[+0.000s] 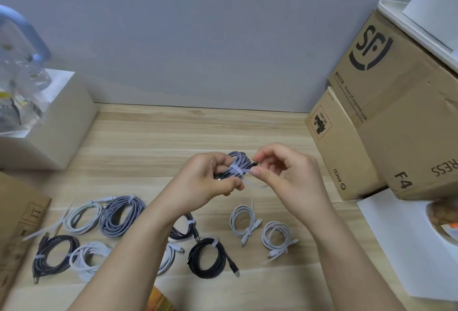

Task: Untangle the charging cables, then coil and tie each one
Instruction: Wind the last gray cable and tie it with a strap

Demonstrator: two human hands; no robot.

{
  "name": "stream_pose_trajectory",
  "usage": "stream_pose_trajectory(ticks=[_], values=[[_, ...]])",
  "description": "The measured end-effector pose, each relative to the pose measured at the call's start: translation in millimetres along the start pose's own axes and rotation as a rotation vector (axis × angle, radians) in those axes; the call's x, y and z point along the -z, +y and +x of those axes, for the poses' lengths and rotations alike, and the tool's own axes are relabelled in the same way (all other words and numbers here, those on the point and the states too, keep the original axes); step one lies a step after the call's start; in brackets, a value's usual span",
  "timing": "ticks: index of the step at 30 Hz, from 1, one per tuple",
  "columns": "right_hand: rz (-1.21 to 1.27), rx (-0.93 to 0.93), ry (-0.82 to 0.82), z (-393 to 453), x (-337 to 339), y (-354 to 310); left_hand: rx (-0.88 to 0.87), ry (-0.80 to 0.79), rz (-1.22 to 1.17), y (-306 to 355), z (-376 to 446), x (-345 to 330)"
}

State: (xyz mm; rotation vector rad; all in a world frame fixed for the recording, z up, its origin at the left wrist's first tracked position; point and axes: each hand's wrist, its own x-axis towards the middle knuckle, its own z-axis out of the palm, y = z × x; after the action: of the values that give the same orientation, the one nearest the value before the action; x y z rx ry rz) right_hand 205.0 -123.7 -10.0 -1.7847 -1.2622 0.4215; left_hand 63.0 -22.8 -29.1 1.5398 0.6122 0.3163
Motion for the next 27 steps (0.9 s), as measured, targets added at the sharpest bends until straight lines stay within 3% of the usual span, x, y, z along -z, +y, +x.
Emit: stream_pose_trajectory(ticks=[6,11,18,23,27], values=[[-0.032,0.001,0.006,-3,-8,1,0.002,-0.037,0.025,-2,1,-5],[-0.379,0.276,-0.021,1,-16,8,-0.009,-0.027,0.132,-7,2,-3],[-0.531,0.464,-0.116,8,-17,11,-0.028,-0.024,0.158,-11,4,-4],[-0.093,0.312,-0.115,2,-37,-14,-0.101,-0.003,0.271,-16,3,-26],[0.174,0.082,-0.067,3,-39,-13,-0.049,-0.035,0.187,-21,7,-17]])
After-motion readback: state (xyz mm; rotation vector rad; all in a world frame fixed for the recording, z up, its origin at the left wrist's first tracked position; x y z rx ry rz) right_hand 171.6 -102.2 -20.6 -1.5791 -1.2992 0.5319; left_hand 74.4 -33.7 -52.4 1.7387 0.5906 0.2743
